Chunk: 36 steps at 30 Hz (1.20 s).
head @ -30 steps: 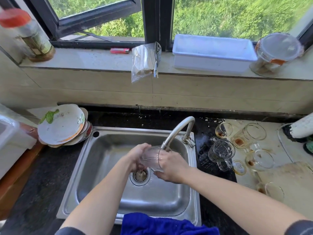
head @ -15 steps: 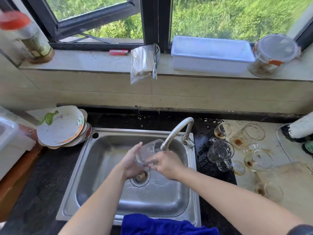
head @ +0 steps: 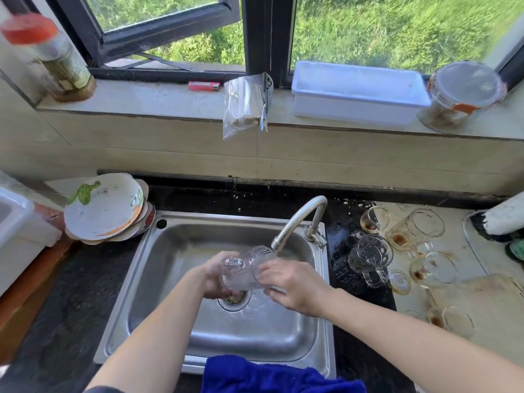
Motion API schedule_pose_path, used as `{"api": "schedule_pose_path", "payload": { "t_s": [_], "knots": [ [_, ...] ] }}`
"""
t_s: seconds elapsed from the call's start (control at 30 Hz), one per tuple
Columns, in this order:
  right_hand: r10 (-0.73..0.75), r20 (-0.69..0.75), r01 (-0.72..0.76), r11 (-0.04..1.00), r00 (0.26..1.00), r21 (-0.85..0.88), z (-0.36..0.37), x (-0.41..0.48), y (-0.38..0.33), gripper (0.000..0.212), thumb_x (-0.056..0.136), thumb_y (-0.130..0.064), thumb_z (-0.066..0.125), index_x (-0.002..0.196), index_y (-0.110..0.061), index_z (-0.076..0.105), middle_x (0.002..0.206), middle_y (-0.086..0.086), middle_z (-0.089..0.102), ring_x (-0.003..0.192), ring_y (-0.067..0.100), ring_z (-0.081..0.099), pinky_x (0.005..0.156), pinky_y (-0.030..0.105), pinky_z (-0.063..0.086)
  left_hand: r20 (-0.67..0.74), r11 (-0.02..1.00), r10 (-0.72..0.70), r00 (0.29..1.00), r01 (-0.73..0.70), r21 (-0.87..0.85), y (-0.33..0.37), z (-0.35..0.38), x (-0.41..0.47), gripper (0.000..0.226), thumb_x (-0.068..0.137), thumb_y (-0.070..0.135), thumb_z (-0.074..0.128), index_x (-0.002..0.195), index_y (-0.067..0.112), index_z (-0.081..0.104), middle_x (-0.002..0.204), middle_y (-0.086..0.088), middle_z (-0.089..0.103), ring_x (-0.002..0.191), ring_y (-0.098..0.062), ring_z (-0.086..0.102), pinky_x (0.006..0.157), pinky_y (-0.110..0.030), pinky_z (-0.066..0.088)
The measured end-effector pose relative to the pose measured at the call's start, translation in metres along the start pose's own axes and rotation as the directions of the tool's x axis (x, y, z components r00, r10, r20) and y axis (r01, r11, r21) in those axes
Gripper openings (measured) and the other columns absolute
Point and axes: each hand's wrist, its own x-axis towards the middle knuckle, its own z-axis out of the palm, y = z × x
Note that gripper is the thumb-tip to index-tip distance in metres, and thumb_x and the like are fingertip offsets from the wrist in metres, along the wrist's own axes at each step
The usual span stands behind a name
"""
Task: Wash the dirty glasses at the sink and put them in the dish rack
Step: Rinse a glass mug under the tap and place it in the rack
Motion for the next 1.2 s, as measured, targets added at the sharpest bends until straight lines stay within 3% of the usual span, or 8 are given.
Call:
{"api": "schedule_pose_path", "payload": {
  "t_s": [0.13, 0.33, 0.5, 0.63, 0.83, 0.93, 1.1, 1.2],
  "knots": [
    [0.108, -0.029, -0.108, 0.994, 0.994, 0.025, 0.001, 0.002, -0.003, 0.039, 0.088, -0.048, 0.060, 0.100, -0.013, 0.073, 0.112, -0.001, 0.069, 0.115, 0.014, 0.058, 0.091, 0.033, 0.050, 0.084, 0.994, 0.005, 0.996, 0.004, -0.106, -0.010, 0.009, 0.007, 0.036, 0.086, 0.040, 0.048, 0.080, 0.008, 0.065, 0.074, -0.011, 0.065, 0.061, -0.024, 0.056, 0.052, -0.025, 0.043],
    [0.508, 0.038, -0.502, 0.834, 0.861, 0.228, -0.005, 0.007, 0.005, 0.034, 0.083, -0.053, 0.064, 0.077, -0.021, 0.073, 0.071, -0.006, 0.070, 0.066, 0.008, 0.061, 0.066, 0.032, 0.049, 0.142, 0.945, 0.279, 0.950, -0.245, -0.217, -0.021, 0.028, 0.020, 0.031, 0.090, 0.041, 0.051, 0.103, 0.016, 0.063, 0.097, -0.007, 0.068, 0.082, -0.026, 0.062, 0.082, -0.045, 0.048],
    [0.631, 0.188, -0.556, 0.456, 0.752, 0.695, -0.021, 0.011, 0.013, 0.018, 0.086, -0.018, 0.073, 0.071, -0.010, 0.067, 0.065, -0.003, 0.070, 0.060, 0.004, 0.065, 0.061, 0.023, 0.052, 0.011, 0.943, 0.324, 0.946, -0.324, 0.081, -0.018, 0.053, 0.017, 0.027, 0.090, 0.045, 0.051, 0.100, 0.022, 0.060, 0.086, -0.002, 0.061, 0.073, -0.019, 0.059, 0.061, -0.030, 0.046],
    [0.739, 0.191, -0.500, 0.220, 0.646, 0.838, -0.021, 0.005, 0.024, 0.012, 0.086, -0.021, 0.072, 0.087, -0.012, 0.065, 0.083, -0.003, 0.066, 0.079, 0.009, 0.061, 0.067, 0.028, 0.050, -0.176, 0.837, 0.539, 0.824, -0.499, 0.226, -0.007, 0.067, 0.008, 0.019, 0.096, 0.032, 0.046, 0.086, 0.016, 0.051, 0.074, -0.007, 0.051, 0.052, -0.020, 0.048, 0.043, -0.024, 0.037],
    [0.819, 0.313, -0.488, -0.046, 0.481, 0.872, -0.018, 0.017, 0.022, 0.037, 0.094, -0.043, 0.059, 0.066, -0.018, 0.055, 0.059, -0.005, 0.052, 0.059, 0.012, 0.052, 0.057, 0.029, 0.043, -0.265, 0.645, 0.737, 0.622, -0.529, 0.551, -0.013, 0.079, 0.002, 0.020, 0.096, 0.033, 0.042, 0.081, 0.020, 0.042, 0.074, 0.001, 0.056, 0.067, -0.020, 0.049, 0.064, -0.039, 0.042],
    [0.891, 0.216, -0.479, 0.002, 0.400, 0.878, -0.016, 0.023, 0.025, 0.041, 0.089, -0.036, 0.064, 0.055, -0.020, 0.047, 0.049, -0.004, 0.042, 0.047, 0.011, 0.040, 0.048, 0.026, 0.032, -0.234, 0.694, 0.691, 0.684, -0.539, 0.477, -0.015, 0.084, 0.003, 0.018, 0.094, 0.031, 0.044, 0.081, 0.020, 0.039, 0.074, -0.002, 0.053, 0.064, -0.021, 0.049, 0.058, -0.040, 0.042],
    [0.844, 0.106, -0.563, 0.252, 0.526, 0.787, -0.015, 0.022, 0.023, 0.049, 0.086, -0.030, 0.065, 0.048, -0.018, 0.037, 0.048, -0.001, 0.033, 0.044, 0.013, 0.031, 0.046, 0.026, 0.028, -0.198, 0.786, 0.576, 0.793, -0.472, 0.399, -0.007, 0.081, 0.007, 0.015, 0.095, 0.021, 0.039, 0.084, 0.012, 0.045, 0.074, -0.007, 0.051, 0.060, -0.020, 0.052, 0.048, -0.030, 0.048],
    [0.868, -0.046, -0.566, 0.363, 0.495, 0.740, -0.014, 0.026, 0.022, 0.027, 0.091, -0.031, 0.062, 0.071, -0.014, 0.054, 0.064, -0.005, 0.051, 0.059, 0.010, 0.047, 0.060, 0.027, 0.038, -0.281, 0.832, 0.545, 0.790, -0.469, 0.297, -0.005, 0.084, 0.012, 0.013, 0.091, 0.011, 0.039, 0.092, 0.013, 0.051, 0.082, -0.008, 0.057, 0.066, -0.021, 0.055, 0.059, -0.037, 0.051]
  ]
}}
